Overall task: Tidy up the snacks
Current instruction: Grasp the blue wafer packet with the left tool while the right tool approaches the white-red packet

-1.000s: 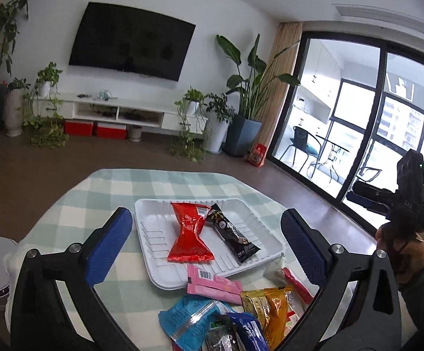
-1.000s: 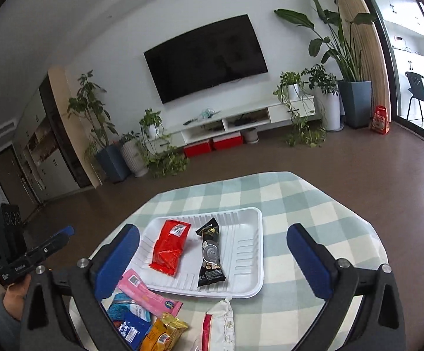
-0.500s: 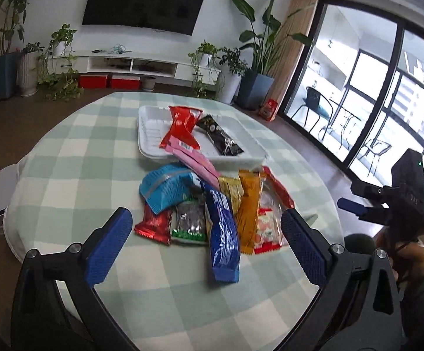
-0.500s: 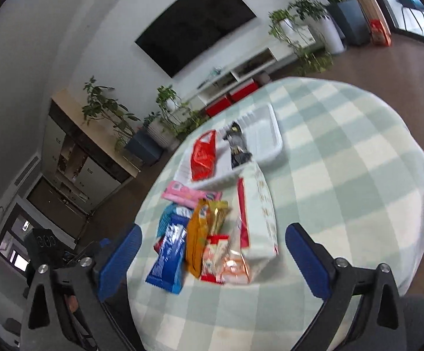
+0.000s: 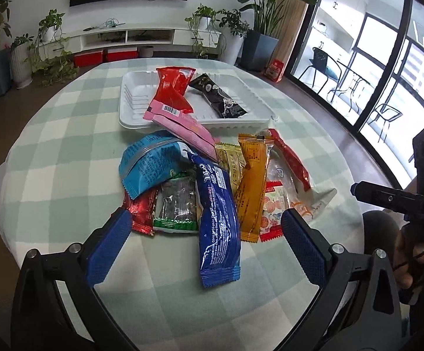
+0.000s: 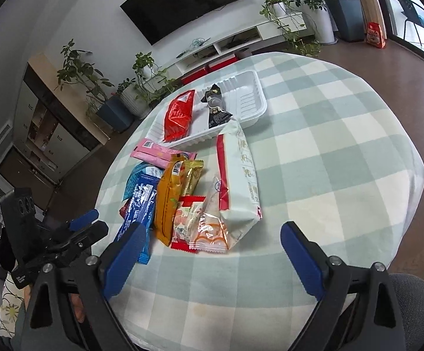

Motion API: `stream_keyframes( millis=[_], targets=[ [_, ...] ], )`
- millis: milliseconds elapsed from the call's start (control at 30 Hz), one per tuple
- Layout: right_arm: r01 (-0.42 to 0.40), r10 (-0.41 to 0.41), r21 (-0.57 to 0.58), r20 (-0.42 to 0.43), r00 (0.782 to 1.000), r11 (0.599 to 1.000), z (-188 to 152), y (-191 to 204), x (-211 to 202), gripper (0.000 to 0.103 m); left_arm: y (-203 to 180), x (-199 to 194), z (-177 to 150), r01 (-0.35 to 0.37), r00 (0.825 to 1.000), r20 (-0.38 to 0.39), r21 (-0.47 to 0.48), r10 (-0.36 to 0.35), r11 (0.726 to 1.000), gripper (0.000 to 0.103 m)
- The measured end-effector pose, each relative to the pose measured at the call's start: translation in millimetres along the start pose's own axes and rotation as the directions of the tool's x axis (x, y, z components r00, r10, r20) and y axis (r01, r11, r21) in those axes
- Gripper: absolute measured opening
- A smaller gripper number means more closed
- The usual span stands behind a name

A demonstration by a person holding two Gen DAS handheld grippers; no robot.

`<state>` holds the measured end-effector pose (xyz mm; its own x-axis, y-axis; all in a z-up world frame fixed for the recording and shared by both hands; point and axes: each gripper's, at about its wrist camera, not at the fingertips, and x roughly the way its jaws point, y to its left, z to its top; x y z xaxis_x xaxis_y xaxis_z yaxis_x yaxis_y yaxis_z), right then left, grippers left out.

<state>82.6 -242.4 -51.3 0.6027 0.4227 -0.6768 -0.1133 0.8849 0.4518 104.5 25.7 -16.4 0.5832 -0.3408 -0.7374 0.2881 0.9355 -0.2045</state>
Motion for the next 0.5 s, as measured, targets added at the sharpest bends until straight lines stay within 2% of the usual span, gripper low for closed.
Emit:
stream_keyframes(
  millis=[100, 200, 267, 400, 433, 500],
  targets=[
    [0.025, -0.025, -0.003, -0.011, 1.0, 1.0, 2, -2, 4, 0.096, -2, 9, 6, 0.008, 1.0, -0.021, 0.012, -0.007, 1.0, 0.096],
    [0.042, -0.042, -0.016, -0.014, 0.999, 0.999, 3, -3, 6, 0.096, -7, 20, 9, 0.014, 0.998, -0.055, 0.039, -0.012, 0.999, 0.076],
    [0.055, -0.056, -0.03, -0.012, 0.998, 0.998, 3, -3, 8, 0.096, -9, 29, 9, 0.026, 0.996, -0.089, 0.05, -0.022, 0.998, 0.055],
    [0.056, -0.056, -0.04, -0.014, 0.998, 0.998, 2, -3, 10, 0.096, -13, 42, 8, 0.034, 0.991, -0.129, 0.071, -0.024, 0.997, 0.045],
    [0.057, -0.058, -0.044, -0.015, 0.998, 0.997, 2, -3, 11, 0.096, -13, 45, 7, 0.033, 0.99, -0.137, 0.078, -0.022, 0.996, 0.04],
    [0.068, -0.069, -0.057, -0.011, 0.998, 0.996, 0, -2, 12, 0.095, -13, 49, 7, 0.032, 0.988, -0.151, 0.083, -0.02, 0.996, 0.038]
  ],
)
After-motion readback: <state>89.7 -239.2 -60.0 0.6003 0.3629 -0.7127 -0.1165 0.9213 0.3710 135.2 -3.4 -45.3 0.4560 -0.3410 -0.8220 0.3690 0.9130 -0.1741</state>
